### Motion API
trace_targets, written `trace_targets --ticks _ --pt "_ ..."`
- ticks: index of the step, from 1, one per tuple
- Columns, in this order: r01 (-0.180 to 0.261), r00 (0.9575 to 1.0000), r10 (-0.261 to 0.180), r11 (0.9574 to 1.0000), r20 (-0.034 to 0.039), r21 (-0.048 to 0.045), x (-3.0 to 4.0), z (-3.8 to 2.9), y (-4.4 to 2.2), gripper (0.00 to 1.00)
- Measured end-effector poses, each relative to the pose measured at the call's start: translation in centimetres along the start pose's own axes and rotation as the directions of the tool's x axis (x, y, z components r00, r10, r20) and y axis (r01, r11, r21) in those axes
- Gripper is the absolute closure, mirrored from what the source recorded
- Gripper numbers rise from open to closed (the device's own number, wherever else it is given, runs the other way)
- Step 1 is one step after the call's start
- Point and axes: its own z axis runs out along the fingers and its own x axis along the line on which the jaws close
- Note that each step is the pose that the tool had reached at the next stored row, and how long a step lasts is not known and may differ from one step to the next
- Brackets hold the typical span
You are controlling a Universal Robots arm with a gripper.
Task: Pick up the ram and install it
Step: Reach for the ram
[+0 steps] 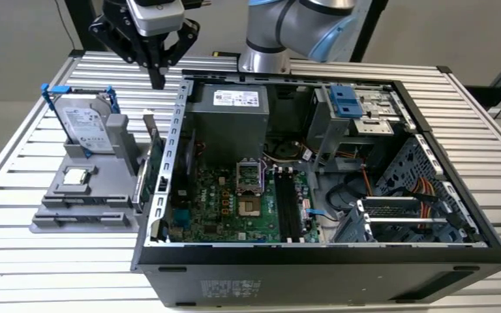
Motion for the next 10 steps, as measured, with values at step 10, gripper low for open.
trace_targets --ticks 10 --pt "0.000 1.0000 0.000 1.0000 0.0000 0.0000 1.09 -0.03 -0.08 1.00"
